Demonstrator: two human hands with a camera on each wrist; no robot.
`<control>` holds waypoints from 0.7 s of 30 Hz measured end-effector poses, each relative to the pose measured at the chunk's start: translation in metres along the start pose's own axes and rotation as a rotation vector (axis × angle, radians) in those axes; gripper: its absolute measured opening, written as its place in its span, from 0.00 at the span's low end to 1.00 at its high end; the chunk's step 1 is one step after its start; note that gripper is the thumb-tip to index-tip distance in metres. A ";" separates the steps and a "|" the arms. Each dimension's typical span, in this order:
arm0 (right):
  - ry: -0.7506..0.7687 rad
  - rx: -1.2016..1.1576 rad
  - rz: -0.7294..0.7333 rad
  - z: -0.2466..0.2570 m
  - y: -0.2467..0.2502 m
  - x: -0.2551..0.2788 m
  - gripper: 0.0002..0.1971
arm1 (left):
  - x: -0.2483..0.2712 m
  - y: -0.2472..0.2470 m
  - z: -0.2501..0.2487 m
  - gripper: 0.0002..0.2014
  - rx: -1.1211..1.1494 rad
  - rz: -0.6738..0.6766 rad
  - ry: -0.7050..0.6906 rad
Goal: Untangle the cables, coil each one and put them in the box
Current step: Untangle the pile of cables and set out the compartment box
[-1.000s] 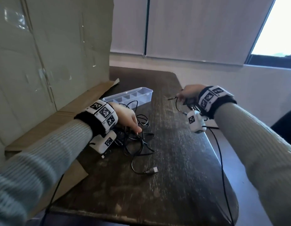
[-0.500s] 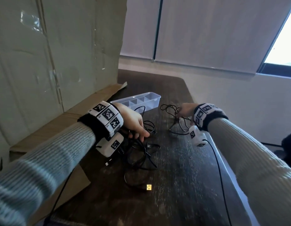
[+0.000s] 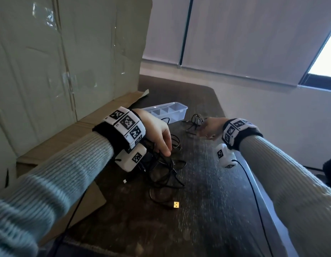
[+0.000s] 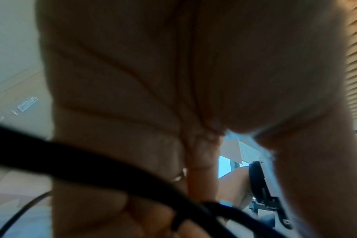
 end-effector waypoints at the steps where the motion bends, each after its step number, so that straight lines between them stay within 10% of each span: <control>1: 0.025 -0.015 -0.003 0.005 0.004 0.004 0.18 | 0.002 0.007 -0.003 0.19 -0.019 -0.039 -0.039; 13: 0.160 -1.003 -0.037 0.084 0.025 0.101 0.18 | 0.037 0.109 -0.025 0.12 0.418 -0.885 -0.250; 21: 0.201 -1.321 -0.601 0.042 0.100 0.133 0.15 | 0.006 0.040 -0.066 0.09 0.467 -0.404 -0.416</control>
Point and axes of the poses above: each hand's wrist, its own x-axis away from the middle knuckle, its own y-axis out of the back of the hand, z = x × y, the point moved 10 cm from there along -x, towards the middle knuckle, and after that the axes turned 7 degrees about -z, right-handed, at the moved point
